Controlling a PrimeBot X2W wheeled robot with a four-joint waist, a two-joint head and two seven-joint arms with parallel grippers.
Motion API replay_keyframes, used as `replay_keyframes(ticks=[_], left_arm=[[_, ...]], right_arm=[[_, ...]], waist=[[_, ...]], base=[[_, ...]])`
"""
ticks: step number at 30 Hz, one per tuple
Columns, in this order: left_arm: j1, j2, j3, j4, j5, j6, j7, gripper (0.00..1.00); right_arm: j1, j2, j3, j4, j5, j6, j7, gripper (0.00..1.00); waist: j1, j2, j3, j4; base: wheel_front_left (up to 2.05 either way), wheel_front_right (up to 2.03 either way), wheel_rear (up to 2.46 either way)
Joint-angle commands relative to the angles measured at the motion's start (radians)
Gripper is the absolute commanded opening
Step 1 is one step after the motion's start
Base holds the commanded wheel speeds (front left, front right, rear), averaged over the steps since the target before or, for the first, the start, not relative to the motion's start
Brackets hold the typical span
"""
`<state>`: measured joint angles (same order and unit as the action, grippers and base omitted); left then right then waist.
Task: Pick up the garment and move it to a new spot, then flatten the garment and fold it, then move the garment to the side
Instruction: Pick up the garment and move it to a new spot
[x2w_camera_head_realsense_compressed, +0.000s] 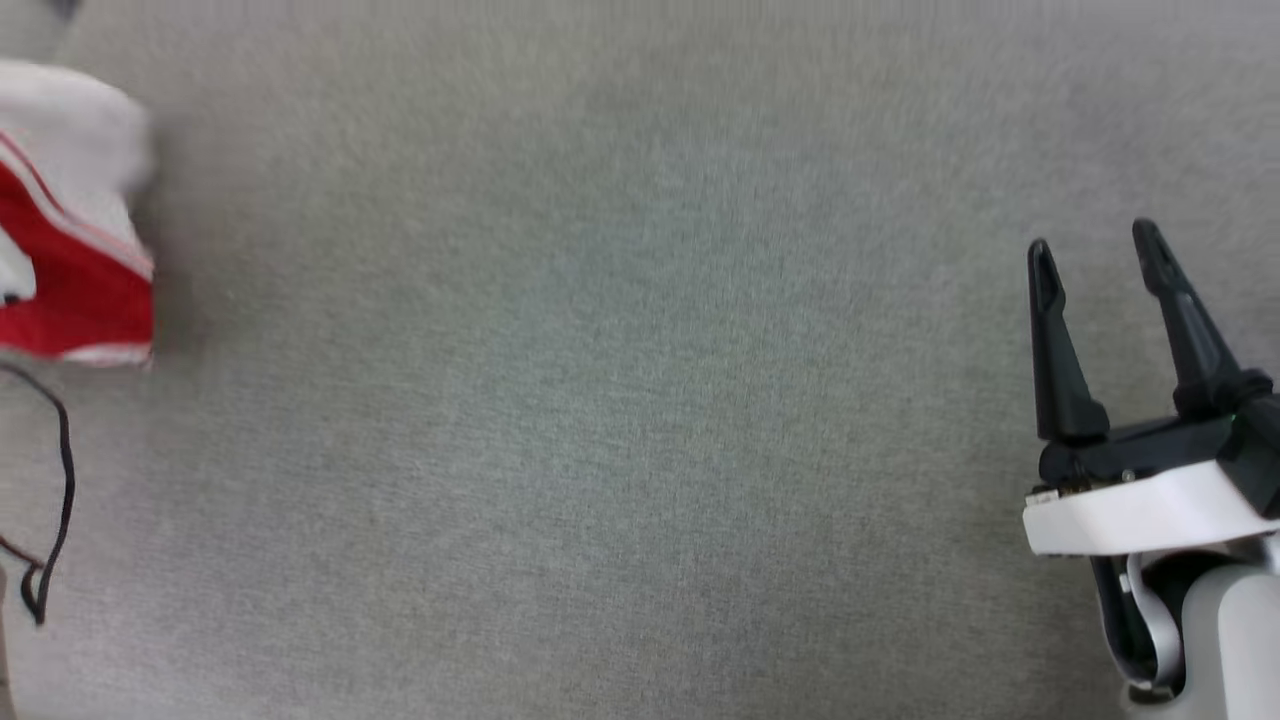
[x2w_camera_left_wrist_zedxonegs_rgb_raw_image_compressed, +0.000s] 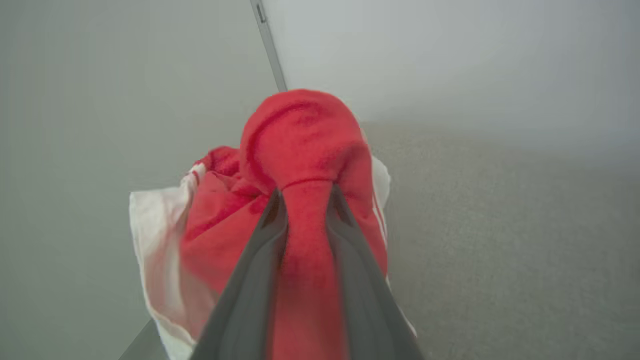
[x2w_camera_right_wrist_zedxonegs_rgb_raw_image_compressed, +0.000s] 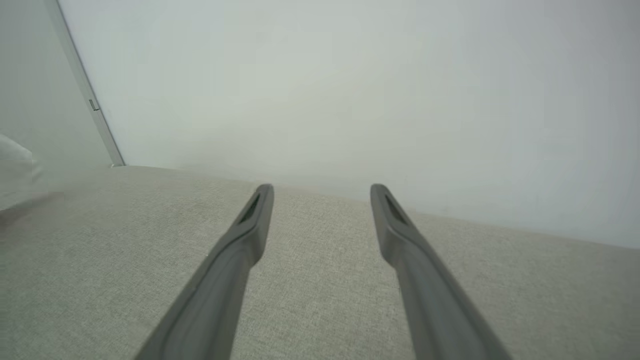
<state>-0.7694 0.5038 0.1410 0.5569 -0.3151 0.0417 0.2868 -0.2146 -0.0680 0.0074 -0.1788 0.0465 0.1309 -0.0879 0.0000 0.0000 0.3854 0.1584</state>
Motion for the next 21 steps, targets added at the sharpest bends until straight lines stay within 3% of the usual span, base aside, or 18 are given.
replay_keyframes(ticks=[1, 6, 10, 21], left_arm=[[-0.021, 0.004, -0.009, 0.000, 0.009, -0.013, -0.042, 0.00], [-0.074, -0.029, -0.057, 0.010, 0.036, -0.047, -0.209, 0.00], [-0.092, -0.073, -0.104, -0.012, 0.052, -0.061, -0.276, 0.00], [0.031, -0.296, -0.252, -0.211, 0.024, -0.084, -0.277, 0.00]], right_arm=[[0.018, 0.006, -0.006, 0.003, 0.004, 0.000, -0.004, 1.00], [0.064, 0.017, -0.025, 0.016, 0.012, 0.000, -0.008, 1.00], [0.102, 0.018, -0.036, 0.021, 0.028, 0.000, -0.006, 1.00], [0.172, 0.019, -0.048, 0.028, 0.076, 0.000, 0.008, 1.00]], waist=[[0.0000, 0.0000, -0.075, -0.004], [0.0000, 0.0000, -0.172, -0.032], [0.0000, 0.0000, -0.237, -0.069], [0.0000, 0.0000, -0.328, -0.223]], base=[[0.00, 0.00, 0.00], [0.00, 0.00, 0.00], [0.00, 0.00, 0.00], [0.00, 0.00, 0.00]])
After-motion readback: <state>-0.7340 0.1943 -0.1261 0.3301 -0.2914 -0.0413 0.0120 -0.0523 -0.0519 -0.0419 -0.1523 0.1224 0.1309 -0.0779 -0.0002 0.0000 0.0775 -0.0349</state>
